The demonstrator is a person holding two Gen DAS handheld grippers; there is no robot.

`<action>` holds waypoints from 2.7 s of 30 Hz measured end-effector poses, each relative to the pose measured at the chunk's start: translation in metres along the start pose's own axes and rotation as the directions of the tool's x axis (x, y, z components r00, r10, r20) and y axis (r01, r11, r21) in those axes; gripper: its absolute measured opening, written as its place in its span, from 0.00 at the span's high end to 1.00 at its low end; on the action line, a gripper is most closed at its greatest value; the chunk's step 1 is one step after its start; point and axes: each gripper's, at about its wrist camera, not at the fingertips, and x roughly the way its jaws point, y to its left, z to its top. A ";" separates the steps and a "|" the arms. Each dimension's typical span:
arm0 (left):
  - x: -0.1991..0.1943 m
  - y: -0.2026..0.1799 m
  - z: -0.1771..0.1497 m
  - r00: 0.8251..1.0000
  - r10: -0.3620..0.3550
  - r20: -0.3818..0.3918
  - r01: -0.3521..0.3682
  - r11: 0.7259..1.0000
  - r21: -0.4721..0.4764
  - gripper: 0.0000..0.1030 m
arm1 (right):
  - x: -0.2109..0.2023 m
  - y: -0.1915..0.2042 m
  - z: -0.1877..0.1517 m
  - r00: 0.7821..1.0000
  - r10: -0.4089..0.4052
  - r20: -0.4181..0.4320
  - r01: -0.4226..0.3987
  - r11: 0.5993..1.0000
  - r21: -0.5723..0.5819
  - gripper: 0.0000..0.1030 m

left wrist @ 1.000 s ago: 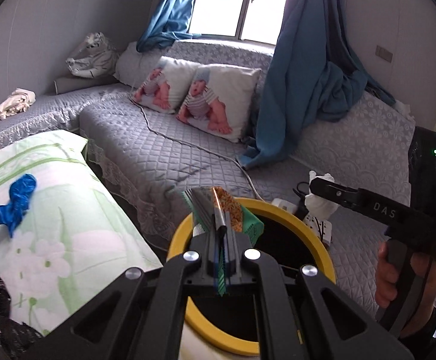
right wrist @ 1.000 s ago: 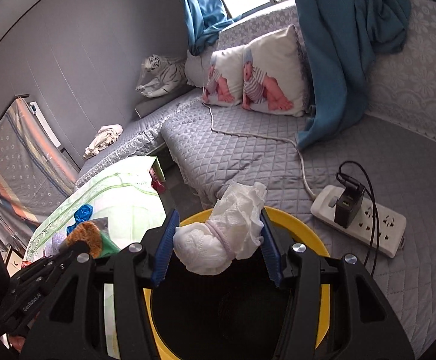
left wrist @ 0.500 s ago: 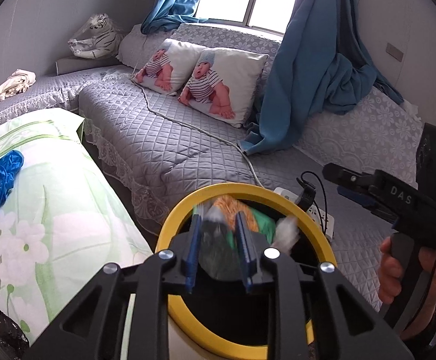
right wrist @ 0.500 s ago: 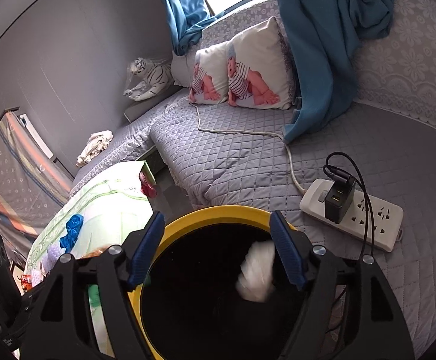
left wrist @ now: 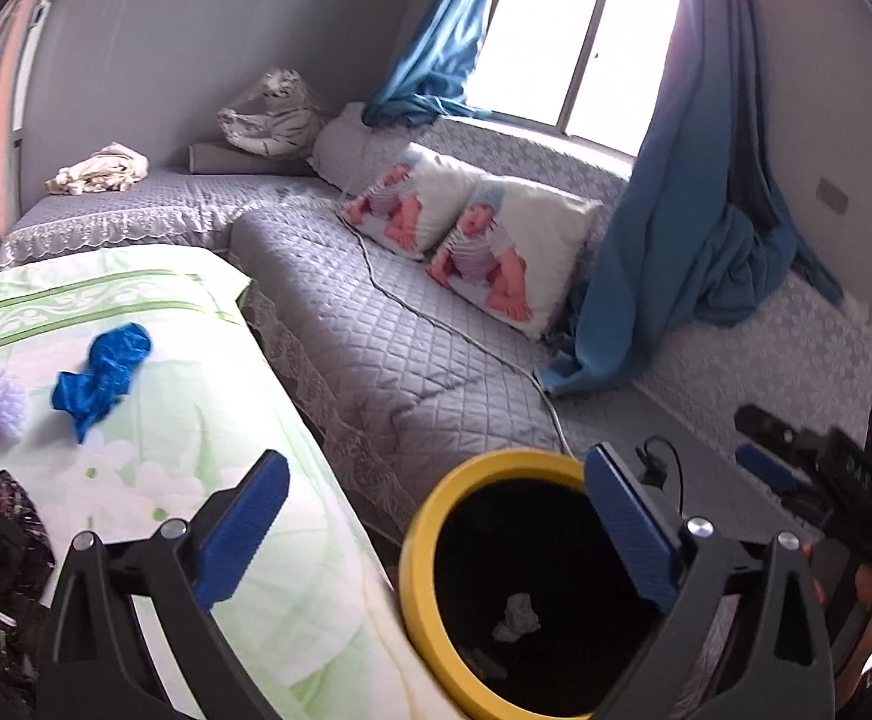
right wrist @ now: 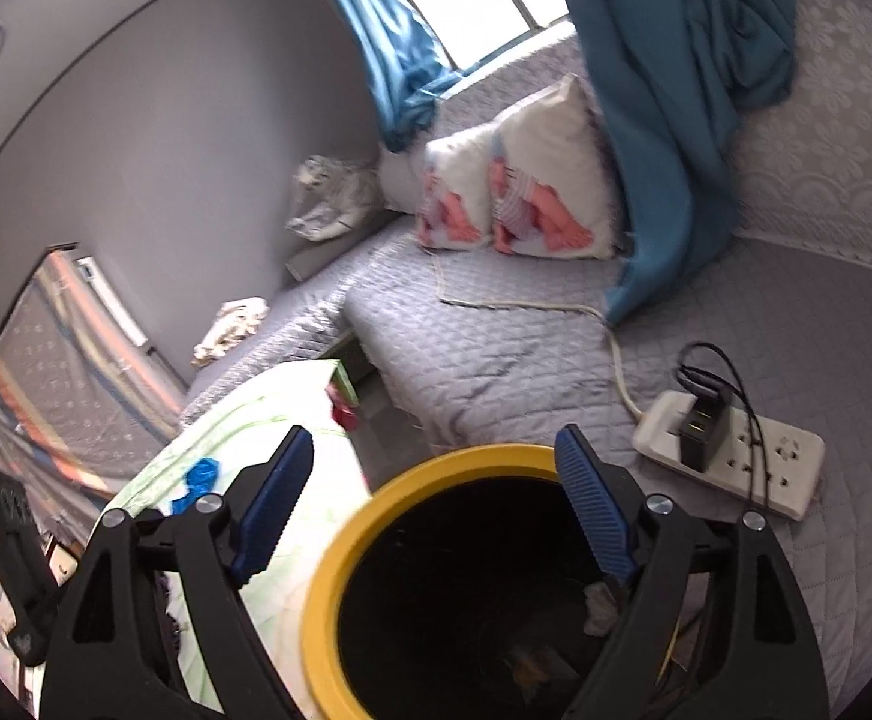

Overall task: Collect trash
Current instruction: 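Move both open tools back over the bed, then grasp the orange snack wrapper with left tool while right tool grasps a black plastic bag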

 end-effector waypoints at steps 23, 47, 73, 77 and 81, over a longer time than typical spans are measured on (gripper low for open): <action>-0.179 0.180 0.024 0.742 0.599 0.301 -0.562 0.800 -0.209 0.08 | 0.033 0.215 -0.091 0.866 0.431 -0.253 -0.500 0.754 -0.425 0.08; -0.202 0.348 -0.027 0.720 0.693 0.037 -0.673 0.711 -0.206 0.08 | 0.042 0.310 -0.229 0.784 0.312 -0.537 -0.614 0.525 -0.590 0.08; -0.144 0.378 -0.042 0.785 0.592 -0.182 -0.613 0.784 -0.097 0.54 | 0.089 0.306 -0.239 0.746 0.212 -0.631 -0.607 0.606 -0.515 0.23; -0.146 0.378 -0.044 0.783 0.592 -0.190 -0.615 0.782 -0.103 0.69 | 0.091 0.302 -0.236 0.729 0.204 -0.654 -0.613 0.620 -0.490 0.30; -0.149 0.379 -0.045 0.781 0.596 -0.185 -0.620 0.775 -0.119 0.70 | 0.090 0.300 -0.232 0.722 0.210 -0.659 -0.614 0.633 -0.471 0.42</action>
